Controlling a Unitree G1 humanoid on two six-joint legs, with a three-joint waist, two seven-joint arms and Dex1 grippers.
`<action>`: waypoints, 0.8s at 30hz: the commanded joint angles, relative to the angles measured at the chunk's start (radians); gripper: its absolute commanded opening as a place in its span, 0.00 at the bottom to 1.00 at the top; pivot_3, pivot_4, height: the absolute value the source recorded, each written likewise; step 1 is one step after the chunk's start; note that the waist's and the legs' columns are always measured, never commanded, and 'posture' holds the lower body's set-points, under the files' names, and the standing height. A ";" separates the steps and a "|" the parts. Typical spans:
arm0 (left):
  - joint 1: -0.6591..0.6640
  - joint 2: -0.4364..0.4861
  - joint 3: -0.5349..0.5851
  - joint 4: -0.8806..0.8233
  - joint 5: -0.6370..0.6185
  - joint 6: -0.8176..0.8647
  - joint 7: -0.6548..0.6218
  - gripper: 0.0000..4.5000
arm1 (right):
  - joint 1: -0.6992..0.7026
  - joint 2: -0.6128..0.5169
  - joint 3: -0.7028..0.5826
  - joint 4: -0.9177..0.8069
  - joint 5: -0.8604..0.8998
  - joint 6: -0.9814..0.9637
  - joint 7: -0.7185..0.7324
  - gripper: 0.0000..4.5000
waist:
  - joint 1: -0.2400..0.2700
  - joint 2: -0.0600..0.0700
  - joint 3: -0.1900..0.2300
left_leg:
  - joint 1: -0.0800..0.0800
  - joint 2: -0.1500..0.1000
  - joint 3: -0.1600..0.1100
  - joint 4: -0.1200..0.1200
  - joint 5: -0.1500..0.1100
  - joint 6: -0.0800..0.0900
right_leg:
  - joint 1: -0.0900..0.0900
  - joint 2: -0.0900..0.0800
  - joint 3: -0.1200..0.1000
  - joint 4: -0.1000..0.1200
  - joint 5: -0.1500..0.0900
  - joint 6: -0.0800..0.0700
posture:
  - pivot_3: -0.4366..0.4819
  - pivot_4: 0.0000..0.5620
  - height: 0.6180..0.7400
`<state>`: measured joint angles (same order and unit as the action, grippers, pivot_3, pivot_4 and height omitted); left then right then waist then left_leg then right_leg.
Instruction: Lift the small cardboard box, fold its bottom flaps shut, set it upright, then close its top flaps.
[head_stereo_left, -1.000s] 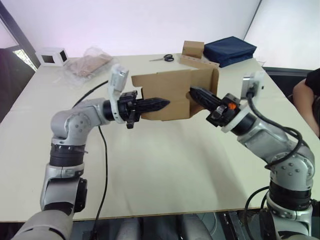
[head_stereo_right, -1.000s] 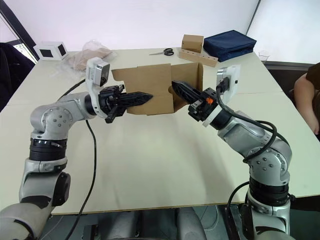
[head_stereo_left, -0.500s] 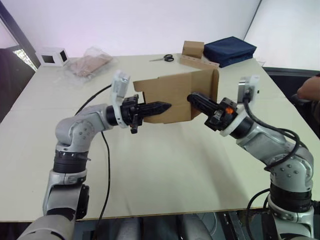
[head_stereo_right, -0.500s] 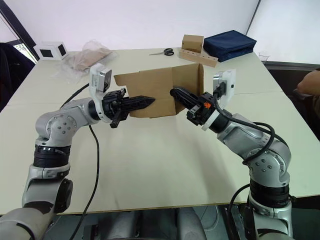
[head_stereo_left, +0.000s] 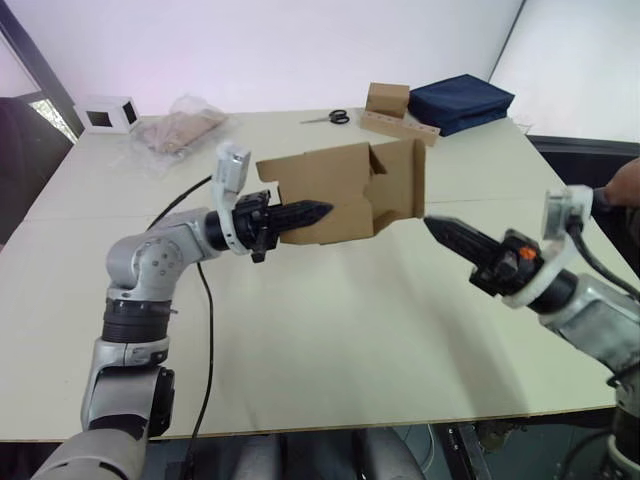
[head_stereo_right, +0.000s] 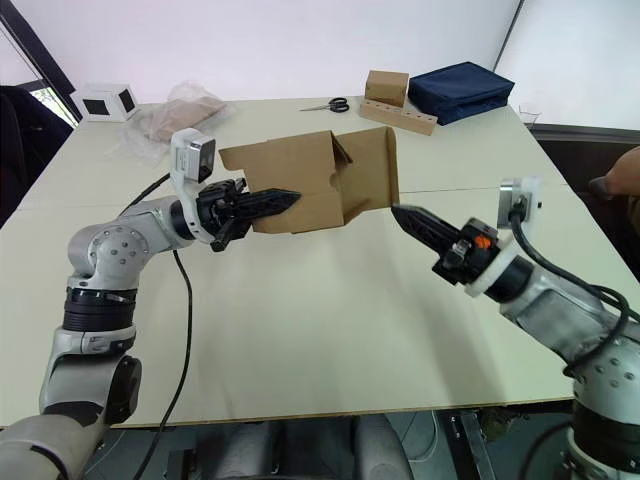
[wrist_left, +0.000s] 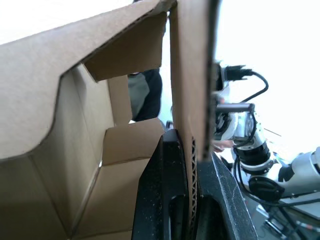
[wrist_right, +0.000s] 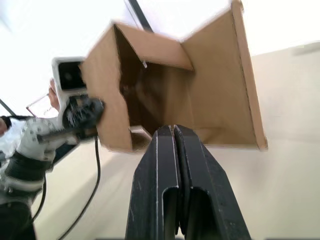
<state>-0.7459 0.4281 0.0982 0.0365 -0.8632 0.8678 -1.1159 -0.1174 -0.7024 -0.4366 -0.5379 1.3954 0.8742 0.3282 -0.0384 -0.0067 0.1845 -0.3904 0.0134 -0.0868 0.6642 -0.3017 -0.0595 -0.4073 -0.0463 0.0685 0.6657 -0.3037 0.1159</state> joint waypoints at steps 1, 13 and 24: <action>-0.004 -0.001 0.008 -0.034 -0.026 -0.003 -0.006 0.00 | 0.007 -0.005 0.025 -0.045 -0.052 -0.033 0.009 0.00 | -0.005 0.000 0.000 | 0.000 0.000 0.000 0.000 0.000 0.000 | 0.000 0.000 0.000 0.000 0.000 0.000 | 0.48 0.27 1.00; 0.012 0.002 -0.013 -0.077 -0.026 0.013 -0.003 0.00 | -0.099 0.082 0.132 -0.026 -0.099 -0.097 -0.031 0.00 | -0.001 0.000 0.000 | 0.000 0.000 0.000 0.000 0.000 -0.001 | 0.000 0.000 0.000 0.000 0.000 0.000 | 0.48 0.27 1.00; 0.035 -0.002 -0.036 -0.097 -0.028 0.009 0.000 0.00 | -0.164 0.170 0.221 -0.021 -0.101 -0.101 -0.059 0.00 | -0.001 0.000 0.000 | 0.000 0.000 0.000 0.000 0.000 -0.001 | 0.000 -0.001 0.000 0.000 0.000 0.000 | 0.48 0.27 1.00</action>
<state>-0.7122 0.4258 0.0599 -0.0205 -0.8761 0.8860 -1.1115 -0.2616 -0.5445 -0.2150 -0.5439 1.2811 0.7930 0.2715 -0.0397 -0.0065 0.1844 -0.3907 0.0133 -0.0871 0.6642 -0.3013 -0.0604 -0.4075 -0.0468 0.0685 0.6654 -0.3037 0.1159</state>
